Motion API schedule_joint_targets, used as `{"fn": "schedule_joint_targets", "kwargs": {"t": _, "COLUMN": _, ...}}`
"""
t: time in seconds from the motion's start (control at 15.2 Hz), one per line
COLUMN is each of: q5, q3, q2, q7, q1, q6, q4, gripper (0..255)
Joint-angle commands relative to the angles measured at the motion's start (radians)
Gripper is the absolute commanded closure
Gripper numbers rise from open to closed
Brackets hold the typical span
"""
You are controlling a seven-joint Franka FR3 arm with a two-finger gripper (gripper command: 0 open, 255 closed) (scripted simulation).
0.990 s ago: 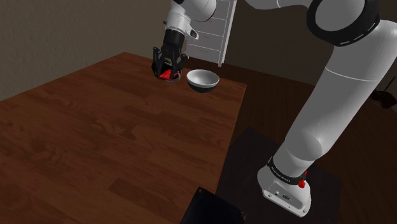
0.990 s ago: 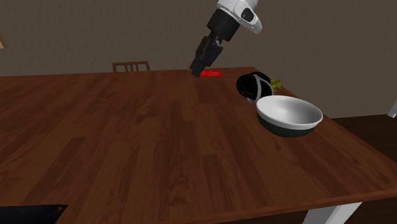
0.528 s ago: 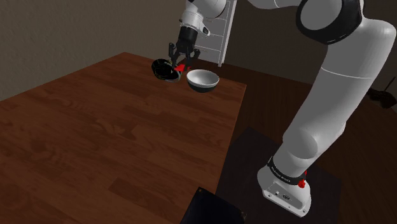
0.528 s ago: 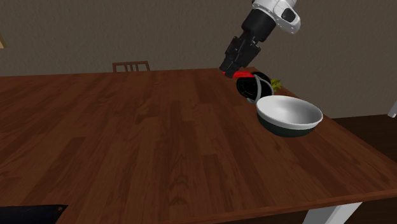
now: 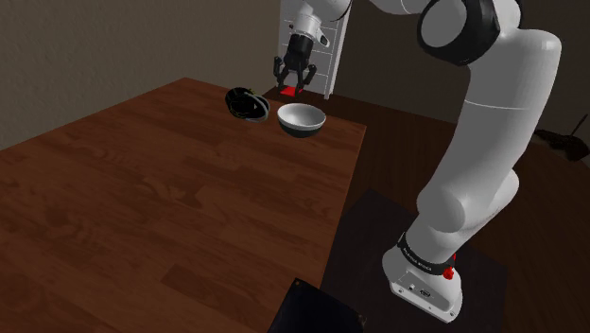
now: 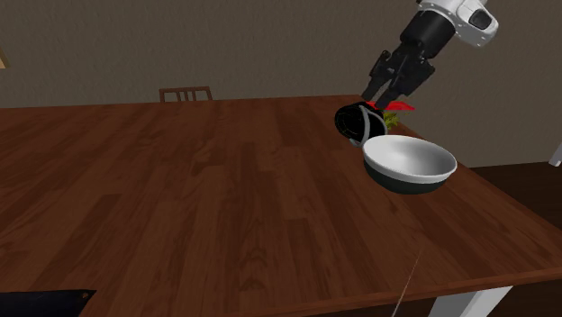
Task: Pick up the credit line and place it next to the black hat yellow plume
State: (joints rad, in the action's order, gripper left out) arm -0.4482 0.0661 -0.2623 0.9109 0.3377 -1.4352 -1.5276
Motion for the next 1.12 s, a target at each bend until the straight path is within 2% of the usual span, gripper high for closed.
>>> {"fn": "schedule_joint_targets", "kwargs": {"t": 0.0, "q5": 0.011, "q3": -0.015, "q2": -0.041, "q7": -0.030, "q1": 0.024, "q6": 0.031, "q4": 0.056, "gripper": 255}}
{"fn": "schedule_joint_targets", "kwargs": {"t": 0.26, "q5": 0.029, "q3": -0.042, "q2": -0.136, "q7": -0.079, "q1": 0.075, "q6": 0.110, "q4": 0.202, "gripper": 255}}
{"fn": "schedule_joint_targets", "kwargs": {"t": 0.53, "q5": 0.042, "q3": -0.061, "q2": -0.262, "q7": -0.118, "q1": 0.129, "q6": 0.206, "q4": 0.400, "gripper": 255}}
{"fn": "schedule_joint_targets", "kwargs": {"t": 0.73, "q5": 0.046, "q3": -0.068, "q2": -0.394, "q7": -0.133, "q1": 0.174, "q6": 0.304, "q4": 0.618, "gripper": 255}}
{"fn": "schedule_joint_targets", "kwargs": {"t": 0.86, "q5": 0.044, "q3": -0.062, "q2": -0.515, "q7": -0.123, "q1": 0.205, "q6": 0.393, "q4": 0.824, "gripper": 255}}
{"fn": "schedule_joint_targets", "kwargs": {"t": 1.06, "q5": 0.053, "q3": -0.070, "q2": -0.473, "q7": -0.152, "q1": 0.198, "q6": 0.328, "q4": 0.712, "gripper": 255}}
